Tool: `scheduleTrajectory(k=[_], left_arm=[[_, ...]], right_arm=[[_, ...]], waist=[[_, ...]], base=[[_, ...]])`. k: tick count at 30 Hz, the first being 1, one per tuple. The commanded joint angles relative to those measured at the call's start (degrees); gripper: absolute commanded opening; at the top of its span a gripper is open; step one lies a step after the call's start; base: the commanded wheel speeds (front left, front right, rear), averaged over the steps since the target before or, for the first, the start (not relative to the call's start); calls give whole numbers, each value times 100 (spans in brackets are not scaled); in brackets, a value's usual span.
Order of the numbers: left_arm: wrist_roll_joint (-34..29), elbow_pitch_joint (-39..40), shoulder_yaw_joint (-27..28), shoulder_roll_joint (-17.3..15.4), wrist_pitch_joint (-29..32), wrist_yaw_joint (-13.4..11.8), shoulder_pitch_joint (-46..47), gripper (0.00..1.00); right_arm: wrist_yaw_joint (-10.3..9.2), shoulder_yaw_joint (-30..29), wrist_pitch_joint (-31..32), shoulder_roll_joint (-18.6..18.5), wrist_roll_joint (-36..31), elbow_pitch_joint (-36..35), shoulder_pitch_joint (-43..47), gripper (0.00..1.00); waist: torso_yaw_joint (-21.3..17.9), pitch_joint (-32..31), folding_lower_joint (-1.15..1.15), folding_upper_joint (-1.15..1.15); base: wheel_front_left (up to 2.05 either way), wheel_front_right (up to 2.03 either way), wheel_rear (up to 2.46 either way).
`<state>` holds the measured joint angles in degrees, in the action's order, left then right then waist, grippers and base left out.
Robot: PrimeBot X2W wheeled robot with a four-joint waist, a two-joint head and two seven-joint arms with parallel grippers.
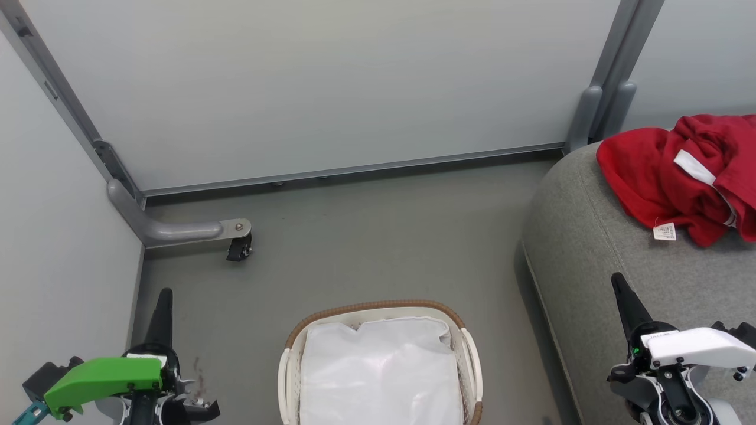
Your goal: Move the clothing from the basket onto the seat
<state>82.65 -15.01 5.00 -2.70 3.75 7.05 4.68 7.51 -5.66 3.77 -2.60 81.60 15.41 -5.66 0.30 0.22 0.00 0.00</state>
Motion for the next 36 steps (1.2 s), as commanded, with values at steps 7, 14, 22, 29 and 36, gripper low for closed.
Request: scheduleTrajectory(k=[7, 14, 22, 29, 36], left_arm=[[350, 69, 69, -28, 108, 41, 150, 0], [615, 83, 114, -30, 184, 52, 155, 0], [889, 101, 156, -31, 271, 54, 187, 0], [985, 103, 168, -31, 300, 56, 186, 0], [986, 104, 168, -31, 300, 56, 186, 0]], right_arm=[[-2, -46, 110, -38, 382, -89, -76, 0], [-2, -67, 184, -41, 674, -116, -77, 0], [-3, -90, 268, -44, 983, -142, -77, 0], [-3, -98, 292, -45, 1090, -155, -75, 0], [-3, -97, 292, -45, 1090, -155, -75, 0]], waist=[[-8, -1, 0, 0], [-17, -2, 0, 0], [-26, -4, 0, 0], [-30, -4, 0, 0], [-30, -4, 0, 0]], base=[[0, 0, 0], [0, 0, 0], [0, 0, 0], [0, 0, 0], [0, 0, 0]])
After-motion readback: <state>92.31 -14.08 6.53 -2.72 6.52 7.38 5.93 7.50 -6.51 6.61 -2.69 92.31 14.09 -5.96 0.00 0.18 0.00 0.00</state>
